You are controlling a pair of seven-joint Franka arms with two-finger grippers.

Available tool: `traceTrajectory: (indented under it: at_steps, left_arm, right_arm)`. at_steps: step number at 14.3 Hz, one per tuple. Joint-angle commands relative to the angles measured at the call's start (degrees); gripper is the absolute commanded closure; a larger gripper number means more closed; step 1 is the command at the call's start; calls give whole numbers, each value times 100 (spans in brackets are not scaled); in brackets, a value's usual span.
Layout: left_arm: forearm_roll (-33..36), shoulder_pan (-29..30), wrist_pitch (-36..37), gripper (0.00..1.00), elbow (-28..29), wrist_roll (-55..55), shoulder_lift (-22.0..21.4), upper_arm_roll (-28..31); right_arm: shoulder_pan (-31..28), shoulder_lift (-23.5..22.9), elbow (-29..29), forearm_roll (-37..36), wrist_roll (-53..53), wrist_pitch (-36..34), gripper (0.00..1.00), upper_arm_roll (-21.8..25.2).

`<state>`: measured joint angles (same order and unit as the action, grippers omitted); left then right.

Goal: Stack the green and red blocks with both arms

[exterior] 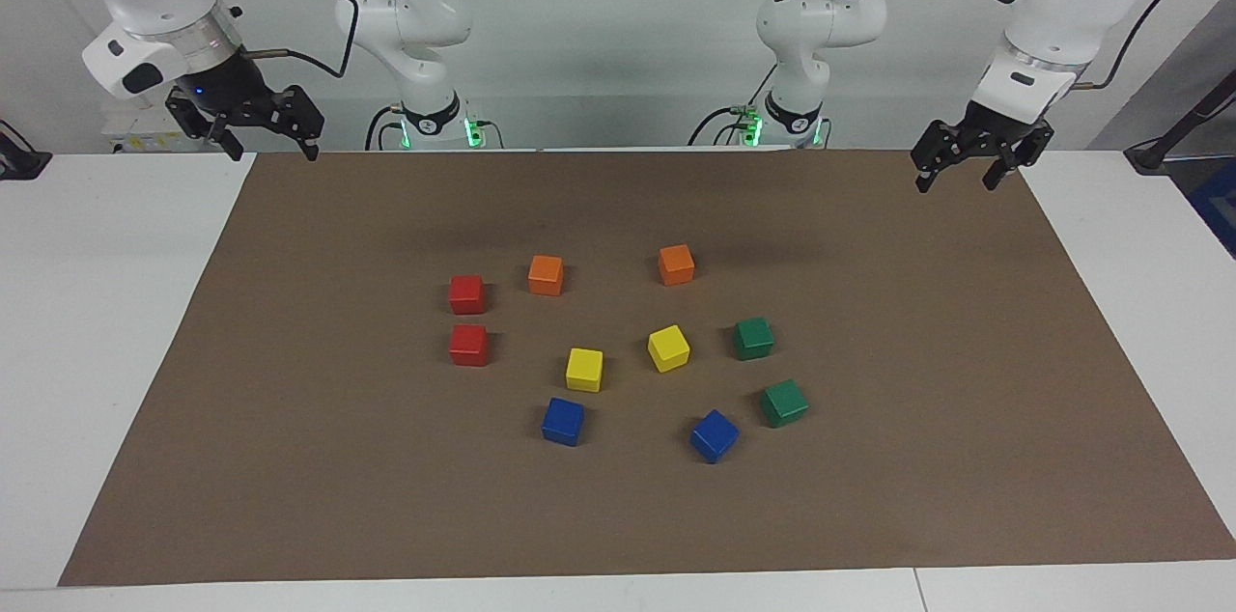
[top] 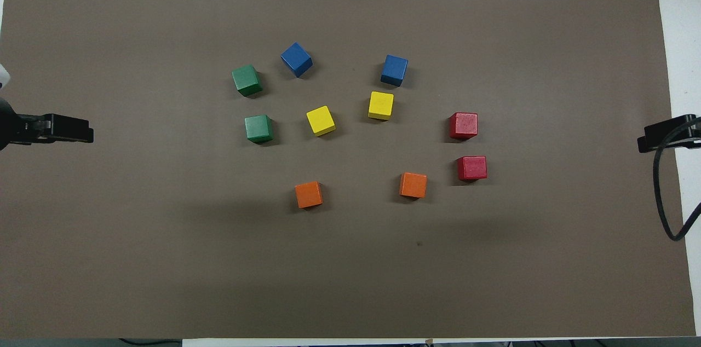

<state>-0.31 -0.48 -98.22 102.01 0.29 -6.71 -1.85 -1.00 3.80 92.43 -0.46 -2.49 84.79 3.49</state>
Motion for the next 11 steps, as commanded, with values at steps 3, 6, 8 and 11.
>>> traceTrajectory:
  at_steps: [3,6,8,11]
  left_arm:
    - [-101,-66,-13,0,-59,67,12,53]
    - [-119,-58,-14,0,-33,50,-6,45]
    - [-136,-49,13,0,-6,58,-41,53]
    - [-136,-75,-22,0,152,-55,-111,45]
  right_arm:
    - [-154,68,126,-6,99,406,0,-15]
    - [-146,68,127,-15,99,406,0,-15]
    - [-146,68,127,-6,99,406,0,-15]
    - [-146,68,127,-6,99,406,0,-15]
